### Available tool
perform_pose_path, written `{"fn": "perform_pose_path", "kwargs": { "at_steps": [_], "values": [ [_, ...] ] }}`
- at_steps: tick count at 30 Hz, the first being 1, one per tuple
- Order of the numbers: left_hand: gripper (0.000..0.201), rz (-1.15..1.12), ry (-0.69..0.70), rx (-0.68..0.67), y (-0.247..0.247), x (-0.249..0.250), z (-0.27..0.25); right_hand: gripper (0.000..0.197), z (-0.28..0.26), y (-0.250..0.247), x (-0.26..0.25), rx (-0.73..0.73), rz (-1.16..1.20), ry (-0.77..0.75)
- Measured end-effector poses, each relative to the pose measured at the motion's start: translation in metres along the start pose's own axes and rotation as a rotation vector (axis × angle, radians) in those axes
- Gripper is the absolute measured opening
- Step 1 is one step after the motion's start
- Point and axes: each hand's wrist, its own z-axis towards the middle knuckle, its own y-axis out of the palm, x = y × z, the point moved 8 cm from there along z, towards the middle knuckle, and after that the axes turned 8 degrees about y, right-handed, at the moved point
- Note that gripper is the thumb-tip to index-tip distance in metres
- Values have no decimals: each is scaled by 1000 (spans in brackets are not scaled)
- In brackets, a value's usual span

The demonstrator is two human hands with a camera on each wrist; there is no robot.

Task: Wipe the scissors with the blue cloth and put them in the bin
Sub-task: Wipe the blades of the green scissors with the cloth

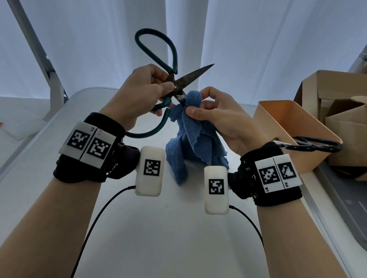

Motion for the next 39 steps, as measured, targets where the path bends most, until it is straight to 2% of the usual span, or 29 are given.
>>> {"fn": "perform_pose_path", "kwargs": {
  "at_steps": [7,16,21,25,28,31,39],
  "values": [
    [8,-11,-5,14,-5,-2,1,25,0,-1,0,-12,-11,2],
    [19,16,-7,35,-11,-4,3,22,2,-5,4,-10,-17,27],
    [13,39,-1,118,-34,-5,4,20,0,-17,9,46,-61,89],
    [14,57,-18,89,-43,-10,4,28,-2,-19,-3,101,55,-47],
    [14,73,-13,-7,-27,-8,3,31,-6,-4,-13,24,101,-104],
    [7,72,2,-67,-9,-4,2,27,-8,11,-12,-85,113,-60],
    [8,91,28,-33,-9,-1,4,24,-11,9,-11,-109,106,-25]
  ]
}}
